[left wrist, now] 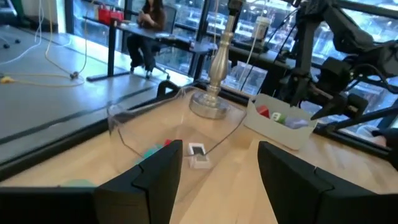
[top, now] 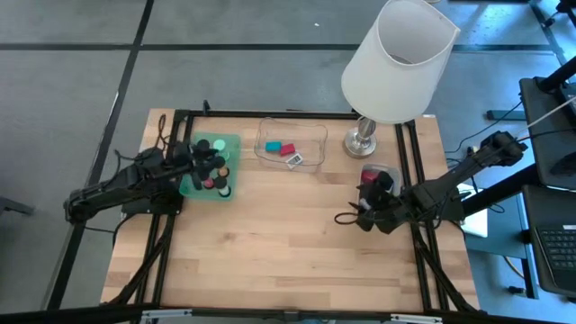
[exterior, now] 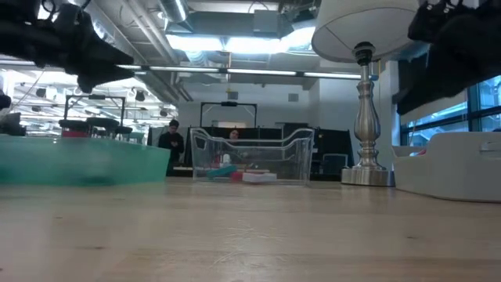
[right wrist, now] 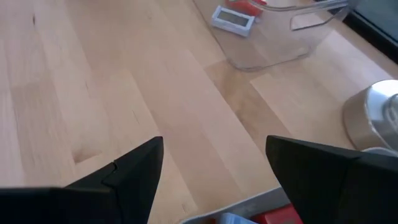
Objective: Pick & Place Office items
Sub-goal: Return to Home Position
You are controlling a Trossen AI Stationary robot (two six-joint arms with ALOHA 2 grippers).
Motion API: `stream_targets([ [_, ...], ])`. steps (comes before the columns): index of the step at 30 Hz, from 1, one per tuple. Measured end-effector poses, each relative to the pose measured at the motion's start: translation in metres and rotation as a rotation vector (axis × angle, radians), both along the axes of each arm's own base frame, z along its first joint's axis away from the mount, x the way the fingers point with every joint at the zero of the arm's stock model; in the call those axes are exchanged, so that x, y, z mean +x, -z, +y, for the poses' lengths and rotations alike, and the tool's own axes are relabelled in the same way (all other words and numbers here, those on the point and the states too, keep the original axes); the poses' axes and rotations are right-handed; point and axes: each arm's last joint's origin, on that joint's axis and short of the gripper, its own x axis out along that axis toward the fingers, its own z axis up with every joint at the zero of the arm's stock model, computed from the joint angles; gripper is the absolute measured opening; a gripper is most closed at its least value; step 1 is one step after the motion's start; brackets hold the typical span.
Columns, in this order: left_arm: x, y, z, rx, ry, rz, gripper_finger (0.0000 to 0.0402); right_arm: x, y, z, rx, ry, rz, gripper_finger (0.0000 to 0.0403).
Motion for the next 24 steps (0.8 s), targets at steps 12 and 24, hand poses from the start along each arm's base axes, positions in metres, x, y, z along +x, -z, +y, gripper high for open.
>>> stream_targets([
  [12, 0.013, 0.035, 0.005, 0.016, 0.000, -0.033, 0.0209, -0.020, 0.030, -0.013, 0.065, -0.021, -0.122, 0.0288],
  [24, 0.013, 0.035, 0.005, 0.037, 0.002, -0.023, 0.0209, -0.035, 0.053, -0.022, 0.077, -0.124, -0.300, 0.0288],
])
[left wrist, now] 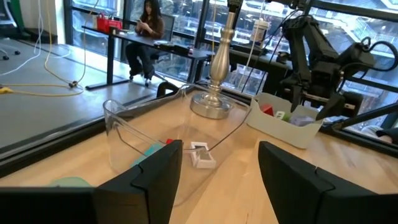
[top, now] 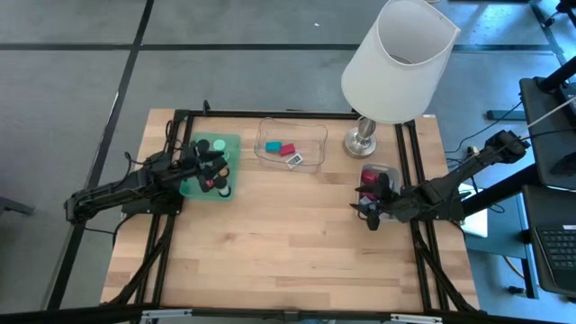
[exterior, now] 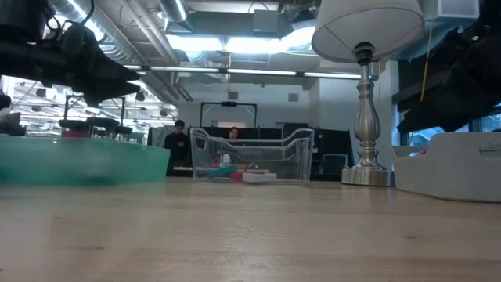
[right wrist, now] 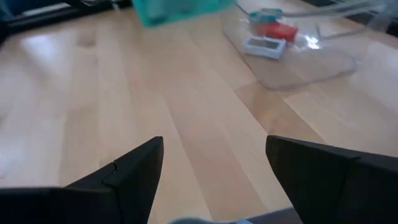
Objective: Pick & Place Office items
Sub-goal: Return to Home Position
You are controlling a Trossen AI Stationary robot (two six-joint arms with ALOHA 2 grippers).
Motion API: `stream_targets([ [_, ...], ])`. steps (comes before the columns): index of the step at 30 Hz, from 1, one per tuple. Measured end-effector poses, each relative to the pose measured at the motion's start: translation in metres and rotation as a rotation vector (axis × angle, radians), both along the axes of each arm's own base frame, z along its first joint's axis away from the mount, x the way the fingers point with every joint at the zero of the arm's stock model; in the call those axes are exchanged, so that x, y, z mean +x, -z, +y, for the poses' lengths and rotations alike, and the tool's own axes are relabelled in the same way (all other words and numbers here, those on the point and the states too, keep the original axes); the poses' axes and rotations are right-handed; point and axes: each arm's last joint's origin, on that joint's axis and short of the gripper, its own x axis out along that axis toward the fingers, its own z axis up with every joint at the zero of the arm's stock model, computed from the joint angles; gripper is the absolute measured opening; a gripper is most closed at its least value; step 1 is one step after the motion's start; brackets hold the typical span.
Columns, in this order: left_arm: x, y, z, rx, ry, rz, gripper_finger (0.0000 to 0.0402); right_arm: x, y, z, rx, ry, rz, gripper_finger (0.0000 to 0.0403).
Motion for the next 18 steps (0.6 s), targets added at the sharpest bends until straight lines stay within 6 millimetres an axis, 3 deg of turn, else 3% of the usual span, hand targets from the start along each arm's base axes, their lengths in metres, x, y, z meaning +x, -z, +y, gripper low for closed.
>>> stream_targets([
  [18, 0.000, 0.000, 0.000, 0.000, -0.001, 0.001, 0.0209, -0.020, 0.004, -0.011, 0.010, -0.091, -0.138, 0.0288],
])
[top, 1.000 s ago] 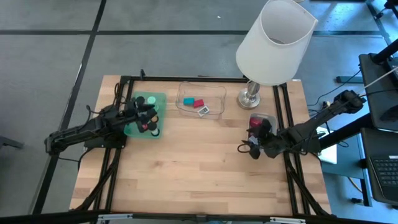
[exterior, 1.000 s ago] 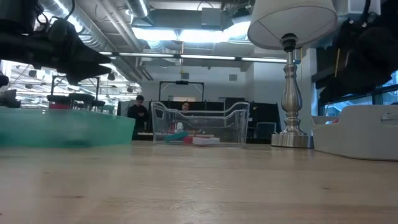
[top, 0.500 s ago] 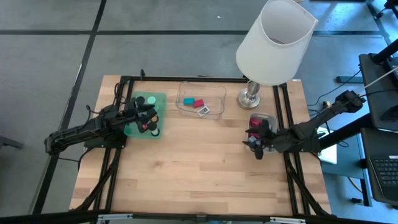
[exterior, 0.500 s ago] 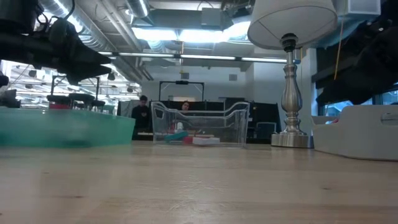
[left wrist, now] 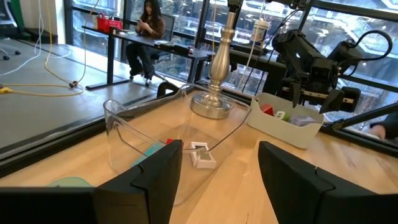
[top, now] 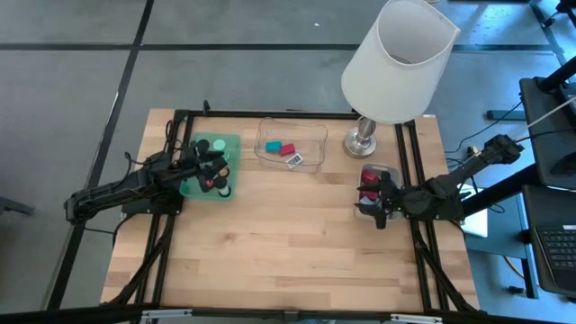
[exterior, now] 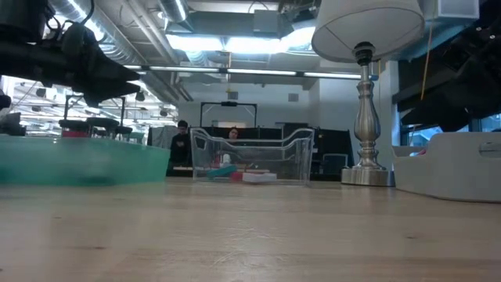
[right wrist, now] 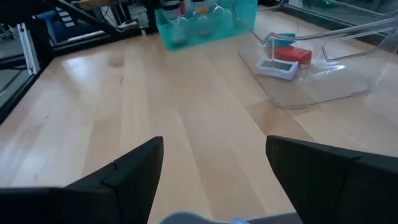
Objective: Pick & Place Office items
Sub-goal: Return to Home Position
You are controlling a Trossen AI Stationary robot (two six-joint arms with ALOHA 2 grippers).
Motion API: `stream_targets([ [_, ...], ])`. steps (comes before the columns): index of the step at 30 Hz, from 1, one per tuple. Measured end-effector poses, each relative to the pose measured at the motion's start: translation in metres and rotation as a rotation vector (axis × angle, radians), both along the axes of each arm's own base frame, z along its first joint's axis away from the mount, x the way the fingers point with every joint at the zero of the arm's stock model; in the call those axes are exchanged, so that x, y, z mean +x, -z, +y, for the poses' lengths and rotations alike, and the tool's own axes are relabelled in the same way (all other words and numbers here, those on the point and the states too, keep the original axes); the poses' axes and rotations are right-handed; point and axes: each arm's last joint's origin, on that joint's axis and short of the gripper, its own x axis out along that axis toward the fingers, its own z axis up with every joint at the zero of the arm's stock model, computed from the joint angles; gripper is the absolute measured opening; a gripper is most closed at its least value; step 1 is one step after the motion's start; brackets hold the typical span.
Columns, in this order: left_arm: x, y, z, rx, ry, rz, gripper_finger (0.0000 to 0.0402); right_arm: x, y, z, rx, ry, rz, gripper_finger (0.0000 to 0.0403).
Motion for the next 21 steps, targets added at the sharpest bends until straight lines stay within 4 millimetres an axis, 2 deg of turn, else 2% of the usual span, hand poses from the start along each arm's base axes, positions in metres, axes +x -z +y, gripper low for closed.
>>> stream_targets([
  [10, 0.0000, 0.0000, 0.0000, 0.000, 0.000, 0.000, 0.0206, -0.0035, -0.0010, -0.0016, -0.022, -0.050, -0.075, 0.0288],
  [21, -0.0005, -0.0003, 0.0009, 0.017, -0.033, 0.006, 0.0207, -0.0051, -0.0026, -0.0087, -0.041, 0.205, -0.144, 0.0288],
])
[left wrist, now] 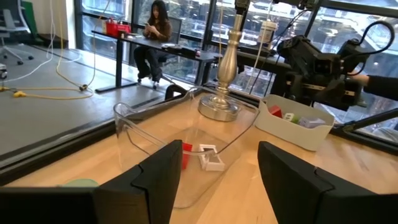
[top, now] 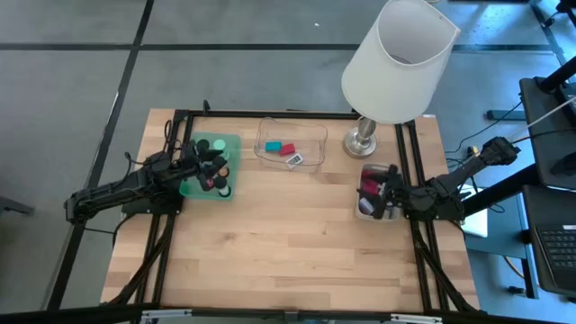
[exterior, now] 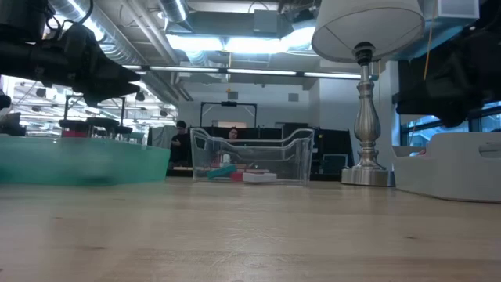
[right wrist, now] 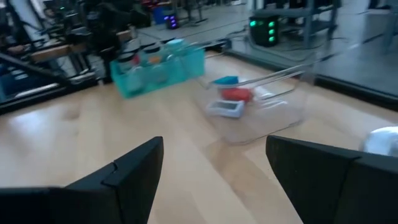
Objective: Pick & Place Office items
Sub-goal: Return to Home Position
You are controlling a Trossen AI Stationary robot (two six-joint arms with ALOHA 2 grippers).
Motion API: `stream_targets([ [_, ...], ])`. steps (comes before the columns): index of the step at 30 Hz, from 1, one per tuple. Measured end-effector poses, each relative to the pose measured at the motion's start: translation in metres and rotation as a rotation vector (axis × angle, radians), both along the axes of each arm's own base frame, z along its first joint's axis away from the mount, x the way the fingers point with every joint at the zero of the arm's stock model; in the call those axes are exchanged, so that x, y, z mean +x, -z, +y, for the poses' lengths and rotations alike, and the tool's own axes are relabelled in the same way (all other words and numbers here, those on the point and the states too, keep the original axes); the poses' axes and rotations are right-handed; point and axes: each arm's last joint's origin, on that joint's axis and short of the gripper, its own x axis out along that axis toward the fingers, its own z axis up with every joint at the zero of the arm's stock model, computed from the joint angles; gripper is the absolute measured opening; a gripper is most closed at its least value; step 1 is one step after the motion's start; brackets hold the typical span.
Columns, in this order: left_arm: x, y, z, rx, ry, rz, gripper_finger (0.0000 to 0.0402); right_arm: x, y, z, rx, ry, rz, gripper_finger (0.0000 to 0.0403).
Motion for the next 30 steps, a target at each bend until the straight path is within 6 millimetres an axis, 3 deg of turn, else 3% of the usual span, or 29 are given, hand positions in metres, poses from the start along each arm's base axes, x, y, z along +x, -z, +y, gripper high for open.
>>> stream_targets([
  [5, 0.0001, 0.0000, -0.0001, 0.000, 0.006, 0.000, 0.0205, -0.0003, -0.0004, -0.0009, -0.012, 0.032, -0.005, 0.0288],
  [22, 0.0001, 0.0000, -0.0002, 0.000, 0.008, 0.000, 0.0206, 0.0014, 0.0011, 0.0058, 0.053, -0.200, 0.032, 0.0288],
  [30, 0.0001, 0.0000, -0.0002, 0.000, 0.008, 0.000, 0.0209, 0.0015, 0.0014, 0.0067, 0.062, -0.231, 0.038, 0.0288],
])
